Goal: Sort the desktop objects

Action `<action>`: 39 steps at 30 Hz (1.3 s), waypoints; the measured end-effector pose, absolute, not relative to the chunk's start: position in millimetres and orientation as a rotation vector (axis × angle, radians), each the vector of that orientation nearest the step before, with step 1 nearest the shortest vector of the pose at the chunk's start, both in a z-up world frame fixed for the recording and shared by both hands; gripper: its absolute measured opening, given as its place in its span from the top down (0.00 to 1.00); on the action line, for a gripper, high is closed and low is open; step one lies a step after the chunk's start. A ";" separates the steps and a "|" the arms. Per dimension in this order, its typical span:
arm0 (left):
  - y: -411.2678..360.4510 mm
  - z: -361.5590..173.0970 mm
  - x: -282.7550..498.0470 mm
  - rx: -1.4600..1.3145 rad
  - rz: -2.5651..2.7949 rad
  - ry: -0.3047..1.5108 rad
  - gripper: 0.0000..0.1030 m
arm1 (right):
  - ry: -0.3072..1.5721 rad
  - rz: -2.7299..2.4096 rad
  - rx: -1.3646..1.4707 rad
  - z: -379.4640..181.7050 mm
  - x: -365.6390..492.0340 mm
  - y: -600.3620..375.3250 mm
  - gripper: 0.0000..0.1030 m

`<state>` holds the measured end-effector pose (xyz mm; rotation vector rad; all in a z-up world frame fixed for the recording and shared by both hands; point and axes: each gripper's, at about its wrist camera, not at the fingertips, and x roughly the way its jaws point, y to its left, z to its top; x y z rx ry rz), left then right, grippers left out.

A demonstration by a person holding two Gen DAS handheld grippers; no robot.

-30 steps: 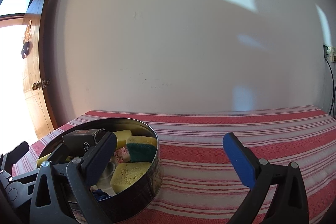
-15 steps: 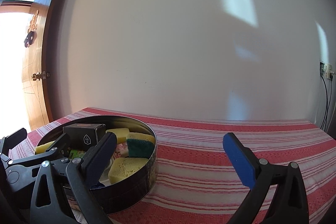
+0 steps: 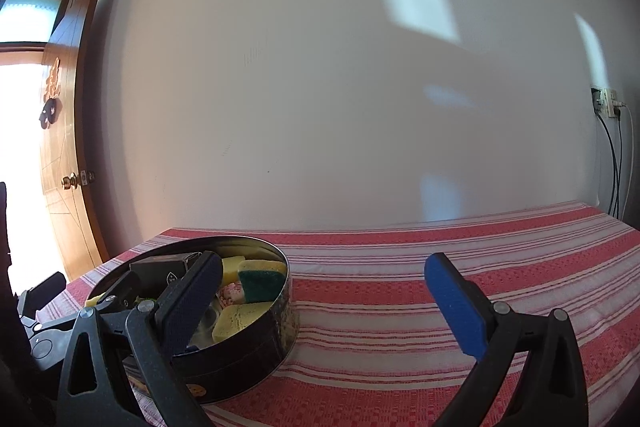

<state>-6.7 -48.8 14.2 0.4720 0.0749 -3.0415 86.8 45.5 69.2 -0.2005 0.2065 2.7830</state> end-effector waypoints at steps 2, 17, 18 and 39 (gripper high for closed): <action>-50.6 13.9 -1.7 0.476 -3.060 0.090 0.00 | 0.233 2.771 -0.198 68.4 93.8 47.5 0.01; -39.4 34.1 36.5 0.529 -2.999 -0.189 0.00 | 0.204 2.791 -0.290 99.8 126.2 12.7 0.00; -40.1 36.4 38.2 0.526 -2.996 -0.185 0.00 | 0.191 2.790 -0.285 102.9 128.3 10.2 0.00; -60.5 63.2 56.8 0.458 -3.010 -0.118 0.00 | 0.145 2.787 -0.142 127.3 161.4 -10.2 0.00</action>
